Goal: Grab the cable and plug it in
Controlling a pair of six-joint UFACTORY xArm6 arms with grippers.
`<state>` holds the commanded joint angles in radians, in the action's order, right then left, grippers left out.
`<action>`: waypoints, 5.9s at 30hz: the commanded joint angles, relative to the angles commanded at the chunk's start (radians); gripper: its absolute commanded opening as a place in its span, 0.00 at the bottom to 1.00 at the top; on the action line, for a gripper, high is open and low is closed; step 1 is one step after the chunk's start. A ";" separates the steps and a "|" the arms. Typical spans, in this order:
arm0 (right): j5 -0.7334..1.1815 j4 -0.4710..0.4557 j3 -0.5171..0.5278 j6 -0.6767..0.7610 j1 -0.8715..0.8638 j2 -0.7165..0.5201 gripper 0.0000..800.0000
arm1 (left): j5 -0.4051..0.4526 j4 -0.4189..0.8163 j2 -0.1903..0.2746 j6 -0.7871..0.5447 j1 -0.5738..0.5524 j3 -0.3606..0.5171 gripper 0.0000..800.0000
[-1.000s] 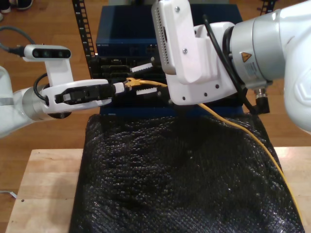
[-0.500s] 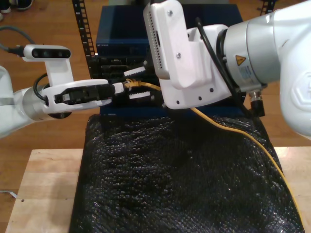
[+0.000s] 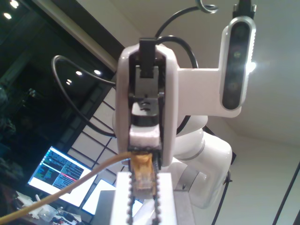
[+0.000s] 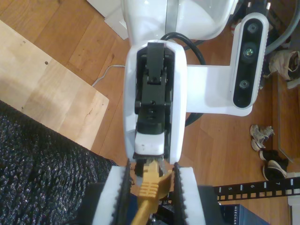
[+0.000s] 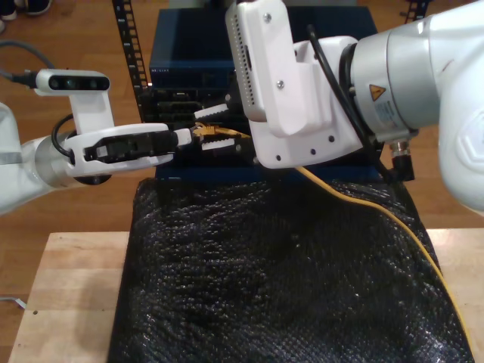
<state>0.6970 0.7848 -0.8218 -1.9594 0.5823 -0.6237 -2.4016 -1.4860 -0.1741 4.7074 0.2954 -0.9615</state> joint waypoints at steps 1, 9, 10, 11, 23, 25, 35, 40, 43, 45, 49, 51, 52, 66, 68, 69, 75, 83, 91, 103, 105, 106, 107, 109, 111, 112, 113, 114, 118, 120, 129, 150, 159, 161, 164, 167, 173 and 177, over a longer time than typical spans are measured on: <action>0.000 0.000 0.000 0.000 0.000 0.000 0.29 | 0.000 0.000 0.000 0.000 0.000 0.000 0.04; 0.000 0.000 -0.002 0.000 -0.005 -0.003 0.29 | 0.000 0.000 -0.002 0.000 0.000 0.000 0.04; 0.000 0.000 -0.002 0.000 -0.005 -0.003 0.29 | 0.000 0.000 -0.002 -0.002 0.000 -0.002 0.04; 0.000 0.000 -0.002 0.000 -0.005 -0.003 0.29 | 0.000 0.000 -0.002 -0.002 0.000 -0.002 0.04; 0.000 0.002 0.000 0.002 -0.005 -0.006 0.25 | -0.002 0.000 -0.003 -0.002 0.000 0.000 0.04; 0.000 0.002 0.000 0.002 -0.005 -0.006 0.23 | -0.002 0.000 -0.003 0.000 0.000 0.000 0.04; 0.000 0.002 0.002 0.002 -0.005 -0.006 0.07 | -0.002 0.000 -0.003 -0.002 0.000 -0.002 0.04; 0.000 0.006 0.002 0.005 -0.005 -0.006 0.03 | -0.002 0.002 -0.003 0.000 0.000 0.000 0.06; 0.000 0.015 0.002 0.003 -0.005 -0.006 0.00 | -0.017 0.000 -0.003 0.000 0.000 0.002 0.45; 0.000 0.017 0.002 0.005 -0.003 -0.006 0.00 | -0.026 0.000 -0.011 -0.002 0.000 0.002 0.48; 0.000 0.018 0.002 0.011 -0.003 -0.006 0.00 | -0.026 -0.002 -0.015 -0.002 0.000 0.000 0.63; 0.000 0.018 0.000 0.026 -0.003 -0.005 0.00 | -0.026 -0.002 -0.017 -0.002 0.000 0.000 0.70; 0.000 0.018 -0.002 0.032 -0.005 -0.005 0.00 | -0.025 -0.003 -0.017 -0.002 0.000 0.000 0.71; 0.000 0.017 -0.037 0.089 -0.038 0.012 0.00 | -0.015 0.000 -0.011 -0.002 0.002 -0.002 0.99; 0.000 0.017 -0.038 0.101 -0.063 0.011 0.00 | -0.008 0.000 -0.011 -0.002 0.002 -0.003 0.99; 0.002 0.017 -0.041 0.109 -0.077 0.011 0.00 | -0.002 0.000 -0.011 -0.003 0.002 -0.003 0.99; 0.006 0.017 -0.057 0.123 -0.130 0.014 0.00 | 0.055 0.002 0.000 0.000 0.002 -0.009 0.99; 0.008 0.017 -0.077 0.138 -0.169 0.048 0.00 | 0.144 0.003 0.055 0.000 0.003 -0.012 1.00; 0.008 0.015 -0.089 0.173 -0.249 0.084 0.00 | 0.233 0.015 0.101 -0.002 0.009 -0.012 1.00; 0.012 0.012 -0.100 0.209 -0.298 0.129 0.00 | 0.356 0.129 0.129 0.000 0.011 -0.061 1.00; 0.020 0.014 -0.101 0.215 -0.310 0.138 0.00 | 0.370 0.152 0.140 0.000 0.011 -0.069 1.00; 0.025 0.014 -0.101 0.219 -0.315 0.143 0.00 | 0.376 0.163 0.141 0.000 0.011 -0.074 1.00; 0.031 0.012 -0.101 0.226 -0.319 0.144 0.00 | 0.387 0.173 0.143 0.000 0.012 -0.080 1.00; 0.040 0.012 -0.101 0.236 -0.330 0.144 0.00 | 0.407 0.199 0.147 0.000 0.012 -0.092 1.00; 0.040 0.012 -0.101 0.236 -0.339 0.146 0.00 | 0.423 0.236 0.153 0.000 0.012 -0.101 1.00; 0.041 0.012 -0.103 0.236 -0.341 0.149 0.00 | 0.436 0.262 0.158 0.000 0.012 -0.107 0.99; 0.041 0.012 -0.103 0.238 -0.342 0.153 0.00 | 0.450 0.292 0.164 0.000 0.012 -0.112 1.00; 0.041 0.012 -0.103 0.238 -0.344 0.158 0.00 | 0.468 0.322 0.169 0.000 0.012 -0.117 1.00; 0.043 0.012 -0.107 0.238 -0.344 0.163 0.00 | 0.543 0.434 0.198 -0.003 0.011 -0.118 1.00; 0.046 0.012 -0.112 0.238 -0.345 0.166 0.00 | 0.575 0.488 0.213 -0.005 0.011 -0.123 1.00; 0.049 0.012 -0.114 0.239 -0.345 0.176 0.00 | 0.634 0.747 0.276 -0.034 0.012 -0.147 1.00; 0.049 0.011 -0.114 0.239 -0.347 0.187 0.00 | 0.667 1.086 0.319 -0.410 0.299 -0.160 1.00; 0.049 0.011 -0.114 0.239 -0.350 0.204 0.00 | 0.664 1.183 0.319 -0.629 0.473 -0.147 1.00; 0.049 0.011 -0.114 0.239 -0.350 0.204 0.00 | 0.663 1.188 0.319 -0.677 0.514 -0.143 1.00; 0.049 0.011 -0.114 0.239 -0.350 0.204 0.00 | 0.660 1.197 0.319 -0.744 0.568 -0.138 1.00; 0.049 0.011 -0.114 0.239 -0.350 0.206 0.00 | 0.660 1.257 0.319 -0.812 0.617 -0.112 1.00; 0.049 0.011 -0.114 0.239 -0.350 0.215 0.00 | 0.660 1.310 0.321 -0.919 0.698 -0.055 1.00; 0.049 0.011 -0.112 0.239 -0.350 0.216 0.00 | 0.661 1.312 0.324 -0.994 0.763 -0.008 1.00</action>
<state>0.7461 0.7956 -0.9338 -1.7200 0.2325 -0.4074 -1.7403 -0.1741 0.1496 3.7131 1.0579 -0.9691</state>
